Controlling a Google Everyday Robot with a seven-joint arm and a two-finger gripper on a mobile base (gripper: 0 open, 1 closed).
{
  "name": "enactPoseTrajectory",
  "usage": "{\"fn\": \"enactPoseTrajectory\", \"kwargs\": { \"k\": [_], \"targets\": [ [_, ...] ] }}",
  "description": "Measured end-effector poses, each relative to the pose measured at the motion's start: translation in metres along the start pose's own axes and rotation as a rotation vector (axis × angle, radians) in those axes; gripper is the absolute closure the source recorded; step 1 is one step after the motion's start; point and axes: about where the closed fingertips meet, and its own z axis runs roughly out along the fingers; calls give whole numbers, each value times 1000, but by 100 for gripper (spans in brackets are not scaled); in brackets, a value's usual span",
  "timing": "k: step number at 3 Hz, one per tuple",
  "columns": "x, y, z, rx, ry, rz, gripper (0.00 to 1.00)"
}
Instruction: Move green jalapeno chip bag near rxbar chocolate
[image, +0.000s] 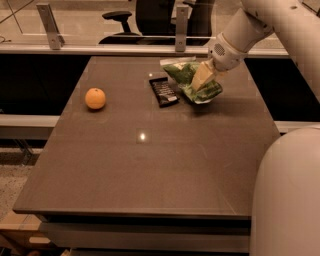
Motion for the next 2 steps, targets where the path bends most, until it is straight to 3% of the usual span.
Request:
{"fn": "enactPoseTrajectory", "kwargs": {
  "k": [2],
  "targets": [
    [-3, 0, 7, -3, -1, -1, 36]
  ]
}}
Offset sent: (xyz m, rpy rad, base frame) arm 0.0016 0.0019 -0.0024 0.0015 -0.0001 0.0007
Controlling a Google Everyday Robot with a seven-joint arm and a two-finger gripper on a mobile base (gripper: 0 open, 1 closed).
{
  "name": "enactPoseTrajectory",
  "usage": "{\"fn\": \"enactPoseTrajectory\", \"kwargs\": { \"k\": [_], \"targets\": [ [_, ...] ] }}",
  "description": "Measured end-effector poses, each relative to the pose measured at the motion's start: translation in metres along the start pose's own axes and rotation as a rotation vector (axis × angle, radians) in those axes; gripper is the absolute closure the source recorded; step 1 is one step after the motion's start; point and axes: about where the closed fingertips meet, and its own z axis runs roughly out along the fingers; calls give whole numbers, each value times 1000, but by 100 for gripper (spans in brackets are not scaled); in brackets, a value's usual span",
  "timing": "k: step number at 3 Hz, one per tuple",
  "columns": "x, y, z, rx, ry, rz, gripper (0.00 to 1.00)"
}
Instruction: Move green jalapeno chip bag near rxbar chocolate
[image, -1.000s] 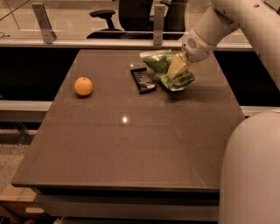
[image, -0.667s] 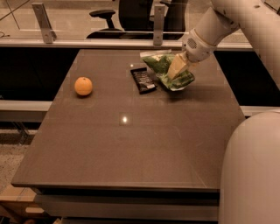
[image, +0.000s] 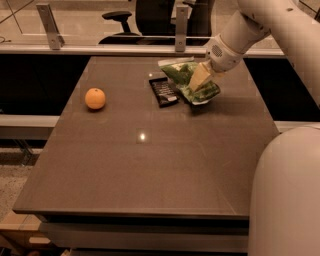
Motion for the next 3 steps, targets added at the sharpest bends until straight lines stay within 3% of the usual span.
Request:
{"fn": "enactPoseTrajectory", "kwargs": {
  "k": [1, 2, 3],
  "targets": [
    [-1, 0, 3, -2, 0, -1, 13],
    [-3, 0, 7, -3, 0, -1, 0],
    [-3, 0, 7, -3, 0, -1, 0]
  ]
}}
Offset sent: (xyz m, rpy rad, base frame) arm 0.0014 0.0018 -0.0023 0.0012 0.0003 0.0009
